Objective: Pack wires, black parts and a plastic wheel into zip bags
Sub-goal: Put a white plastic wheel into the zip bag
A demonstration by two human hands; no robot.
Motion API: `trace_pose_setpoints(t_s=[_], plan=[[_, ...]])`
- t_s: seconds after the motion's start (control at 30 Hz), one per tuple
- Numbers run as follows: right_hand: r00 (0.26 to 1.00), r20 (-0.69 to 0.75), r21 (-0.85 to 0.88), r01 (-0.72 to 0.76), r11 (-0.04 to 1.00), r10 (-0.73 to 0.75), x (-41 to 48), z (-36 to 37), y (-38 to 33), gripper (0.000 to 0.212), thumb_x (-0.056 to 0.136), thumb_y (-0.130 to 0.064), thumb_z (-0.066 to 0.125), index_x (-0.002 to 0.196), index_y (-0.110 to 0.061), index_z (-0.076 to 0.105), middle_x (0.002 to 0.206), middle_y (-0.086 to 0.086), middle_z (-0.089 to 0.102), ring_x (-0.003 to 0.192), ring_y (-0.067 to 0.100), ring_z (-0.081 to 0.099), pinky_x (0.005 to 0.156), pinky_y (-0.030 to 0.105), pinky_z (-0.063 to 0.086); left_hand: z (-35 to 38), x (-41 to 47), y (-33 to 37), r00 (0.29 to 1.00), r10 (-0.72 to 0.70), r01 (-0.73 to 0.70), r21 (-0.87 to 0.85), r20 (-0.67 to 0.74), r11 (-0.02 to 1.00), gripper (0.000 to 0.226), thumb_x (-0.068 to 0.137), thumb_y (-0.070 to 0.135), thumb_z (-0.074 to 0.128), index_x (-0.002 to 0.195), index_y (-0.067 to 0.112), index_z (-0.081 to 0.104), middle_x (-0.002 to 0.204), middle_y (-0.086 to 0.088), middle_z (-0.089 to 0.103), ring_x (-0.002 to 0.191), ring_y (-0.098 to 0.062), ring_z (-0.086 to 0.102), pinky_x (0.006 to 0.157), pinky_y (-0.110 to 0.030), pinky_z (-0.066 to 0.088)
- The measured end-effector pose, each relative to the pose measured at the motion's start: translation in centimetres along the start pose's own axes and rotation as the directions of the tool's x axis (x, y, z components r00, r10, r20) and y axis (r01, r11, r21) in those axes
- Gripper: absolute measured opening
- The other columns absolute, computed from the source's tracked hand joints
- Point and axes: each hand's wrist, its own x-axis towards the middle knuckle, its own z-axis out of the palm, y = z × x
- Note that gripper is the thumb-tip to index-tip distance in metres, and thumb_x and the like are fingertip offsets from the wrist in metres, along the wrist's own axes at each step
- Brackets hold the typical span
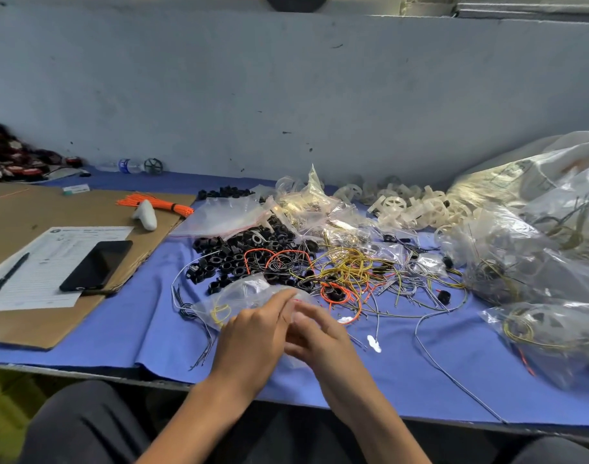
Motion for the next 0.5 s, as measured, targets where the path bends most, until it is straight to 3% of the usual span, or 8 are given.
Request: trace_pose_setpoints(t_s=[0.07,0.2,0.27,0.33,0.4,0.5], plan=[[0.988,0.144,-0.132,-0.03,0.991,0.049,0.6,1.0,0.4,0.027,0.101,-0.01,0.042,0.095,-0.017,0.068,0.086,-0.002,0.072,0.084,0.008,0.066,0.073,0.02,0.051,-0.1,-0.1,-0.1,1.0,0.005,-0.005,0.014,-0.001,1.0,0.033,0.102,0.045,0.042,0.133,0.043,0.053,0.098,-0.002,0.075,0.094,-0.033,0.066,0.073,-0.041,0.051],[0.977,0.207,-0.485,0.058,0.873,0.05,2.7,1.9,0.4,0.022,0.096,0.0,0.038,0.089,0.001,0.059,0.081,0.011,0.062,0.08,0.014,0.053,0.073,0.039,0.044,-0.7,-0.9,-0.1,0.999,0.029,-0.03,0.022,0.021,0.999,0.035,0.102,0.043,0.043,0.135,0.044,0.053,0.106,-0.001,0.074,0.1,-0.03,0.065,0.078,-0.041,0.051],[0.959,0.281,-0.546,0.134,0.827,0.03,3.0,2.0,-0.4,0.028,0.091,0.004,0.038,0.08,-0.008,0.06,0.074,0.0,0.062,0.072,0.011,0.054,0.068,0.038,0.044,-1.4,-1.4,-0.5,1.0,-0.004,0.005,-0.063,0.019,0.998,0.035,0.102,0.04,0.045,0.136,0.044,0.052,0.112,0.005,0.072,0.104,-0.022,0.064,0.082,-0.039,0.05],[0.945,0.325,-0.592,0.225,0.774,-0.026,2.5,1.6,-1.0,0.024,0.09,0.001,0.042,0.08,-0.009,0.062,0.077,0.001,0.065,0.074,0.016,0.059,0.069,0.038,0.049,-1.9,-2.4,-1.0,0.999,-0.043,0.047,-0.187,0.029,0.981,0.036,0.1,0.036,0.051,0.136,0.043,0.052,0.107,0.015,0.071,0.098,-0.01,0.065,0.081,-0.027,0.049],[0.948,0.287,-0.662,0.301,0.686,-0.138,1.4,0.4,-0.5,0.017,0.09,-0.01,0.051,0.079,-0.014,0.064,0.074,-0.002,0.063,0.068,0.008,0.056,0.065,0.033,0.046,-2.0,-3.9,-1.3,0.996,-0.066,0.081,-0.272,0.064,0.959,0.041,0.096,0.034,0.06,0.133,0.049,0.049,0.088,0.017,0.064,0.079,-0.004,0.06,0.07,-0.014,0.043],[0.946,0.085,-0.714,0.277,0.643,-0.313,-0.9,-1.4,0.8,0.013,0.087,-0.017,0.061,0.081,-0.026,0.066,0.072,-0.018,0.066,0.066,0.001,0.061,0.06,0.016,0.043,-0.8,-6.1,-1.4,0.989,-0.072,0.109,-0.318,0.126,0.942,0.054,0.089,0.03,0.068,0.134,0.05,0.044,0.084,0.015,0.057,0.072,-0.004,0.055,0.067,-0.012,0.042]])
